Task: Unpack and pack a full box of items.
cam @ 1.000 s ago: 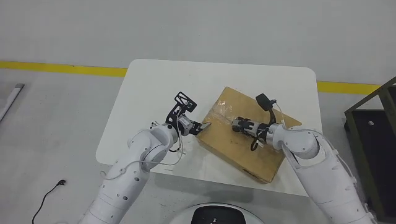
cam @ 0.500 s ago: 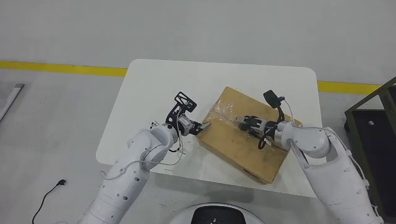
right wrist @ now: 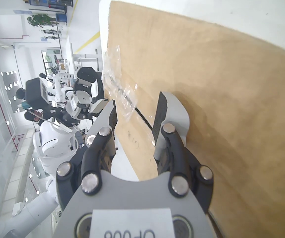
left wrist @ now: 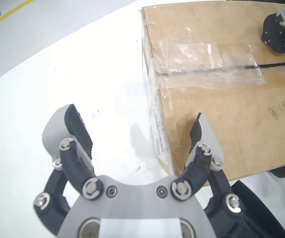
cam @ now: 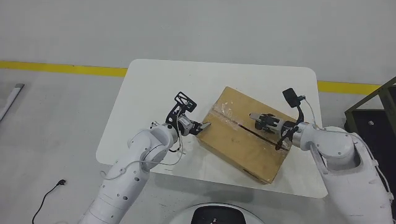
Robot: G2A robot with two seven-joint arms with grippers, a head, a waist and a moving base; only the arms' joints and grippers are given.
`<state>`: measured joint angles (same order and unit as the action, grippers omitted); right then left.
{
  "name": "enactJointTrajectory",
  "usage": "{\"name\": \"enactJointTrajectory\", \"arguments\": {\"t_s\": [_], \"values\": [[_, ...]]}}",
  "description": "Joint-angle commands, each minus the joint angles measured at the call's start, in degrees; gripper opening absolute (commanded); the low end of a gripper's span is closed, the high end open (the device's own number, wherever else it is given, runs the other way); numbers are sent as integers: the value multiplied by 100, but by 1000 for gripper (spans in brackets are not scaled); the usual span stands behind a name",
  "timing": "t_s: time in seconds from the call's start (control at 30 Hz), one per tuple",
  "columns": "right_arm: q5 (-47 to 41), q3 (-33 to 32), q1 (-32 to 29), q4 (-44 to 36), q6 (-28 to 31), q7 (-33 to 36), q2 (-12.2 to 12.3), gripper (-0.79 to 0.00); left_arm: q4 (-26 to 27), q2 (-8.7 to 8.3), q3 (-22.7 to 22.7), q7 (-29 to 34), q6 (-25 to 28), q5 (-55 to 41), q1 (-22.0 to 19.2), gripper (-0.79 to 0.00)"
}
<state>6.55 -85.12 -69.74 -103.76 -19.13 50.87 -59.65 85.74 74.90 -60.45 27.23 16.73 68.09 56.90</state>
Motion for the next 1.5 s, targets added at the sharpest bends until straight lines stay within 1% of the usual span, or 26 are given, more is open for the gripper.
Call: {"name": "enactJointTrajectory", "arguments": {"t_s": [0.0,0.03,0.07,0.1,0.17,0.33,0.4,0.53,0.6,0.7,0.9,1.1,1.13,1.17,1.23,1.3,1.37,1.47], "values": [[-139,-64,-75,-28,213,-152,-5,-523,0,0,0,0,0,0,0,0],[-225,-91,-112,-45,405,-323,-14,-613,0,0,0,0,0,0,0,0],[-294,-95,-165,-37,572,-473,-23,-782,0,0,0,0,0,0,0,0],[-399,-101,-219,-26,710,-646,-36,-785,0,0,0,0,0,0,0,0],[-426,-69,-297,-25,794,-803,-45,-785,0,0,0,0,0,0,0,0],[-999,21,-410,-35,1374,-1113,-99,-785,35,-3,-9,-71,-22,14,54,0],[-1106,135,-384,7,1564,-1130,-117,-785,98,-11,-39,-111,-16,20,108,0],[-1228,607,-205,311,1789,-1165,-184,-785,194,-29,-105,-111,10,21,180,0],[-1043,865,-54,502,1845,-1157,-211,-785,227,-34,-133,-118,2,18,209,0],[-841,1139,130,799,1749,-1164,-245,-785,273,-39,-167,-129,-17,3,239,0],[-758,1323,332,1128,1595,-1184,-281,-785,362,-43,-221,-142,-61,-58,284,0],[-928,1124,274,964,1776,-1310,-271,-785,415,-45,-260,-197,-65,-104,289,0],[-936,1058,228,909,1802,-1304,-260,-748,426,-43,-267,-217,-78,-123,289,0],[-943,982,179,847,1816,-1301,-248,-736,438,-42,-271,-235,-85,-134,290,0],[-979,811,67,710,1845,-1336,-225,-757,458,-42,-279,-255,-81,-148,289,0],[-1020,625,-99,526,1916,-1438,-205,-785,487,-41,-284,-280,-80,-155,293,0],[-1036,363,-322,340,1944,-1606,-178,-785,514,-41,-289,-287,-89,-158,292,0],[-950,-105,-808,48,1978,-2049,-140,-785,556,-40,-295,-325,-95,-141,280,0]]}}
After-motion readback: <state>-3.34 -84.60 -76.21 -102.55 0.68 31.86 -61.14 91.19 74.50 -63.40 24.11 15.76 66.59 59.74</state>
